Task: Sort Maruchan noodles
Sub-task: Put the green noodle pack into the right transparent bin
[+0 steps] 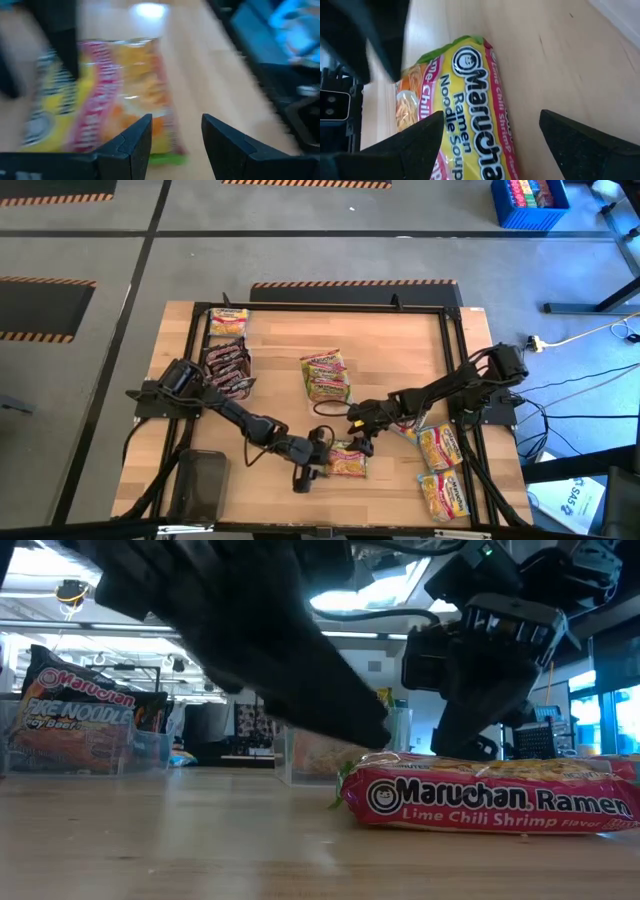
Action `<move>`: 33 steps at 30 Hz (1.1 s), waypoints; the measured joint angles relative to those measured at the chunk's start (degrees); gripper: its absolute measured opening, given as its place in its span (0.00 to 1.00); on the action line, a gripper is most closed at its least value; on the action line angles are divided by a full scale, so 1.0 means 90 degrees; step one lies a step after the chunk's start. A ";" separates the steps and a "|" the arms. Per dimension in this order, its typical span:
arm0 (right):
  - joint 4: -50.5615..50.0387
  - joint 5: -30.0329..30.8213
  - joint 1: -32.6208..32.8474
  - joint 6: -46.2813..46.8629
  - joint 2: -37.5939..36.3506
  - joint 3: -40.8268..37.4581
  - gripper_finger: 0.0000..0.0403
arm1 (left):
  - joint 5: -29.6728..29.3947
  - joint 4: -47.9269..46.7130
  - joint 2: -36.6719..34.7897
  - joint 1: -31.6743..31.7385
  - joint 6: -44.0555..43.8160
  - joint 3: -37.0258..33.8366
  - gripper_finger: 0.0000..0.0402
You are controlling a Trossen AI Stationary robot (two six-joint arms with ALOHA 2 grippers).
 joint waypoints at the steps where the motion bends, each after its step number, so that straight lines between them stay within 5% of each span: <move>1: 0.0030 0.0000 -0.0001 0.0000 0.0023 0.0000 0.83 | 0.0191 0.0012 -0.0005 -0.0008 0.0001 0.0008 0.41; 12: 0.0346 -0.0082 0.0000 0.0110 0.0057 -0.0015 0.83 | 0.0266 -0.0468 -0.0009 0.0456 -0.0217 0.0014 0.40; 33: -0.0473 -0.1033 -0.0036 0.0532 -0.0229 -0.0020 0.83 | -0.0790 -0.1216 -0.0623 0.0204 0.0004 0.0006 0.40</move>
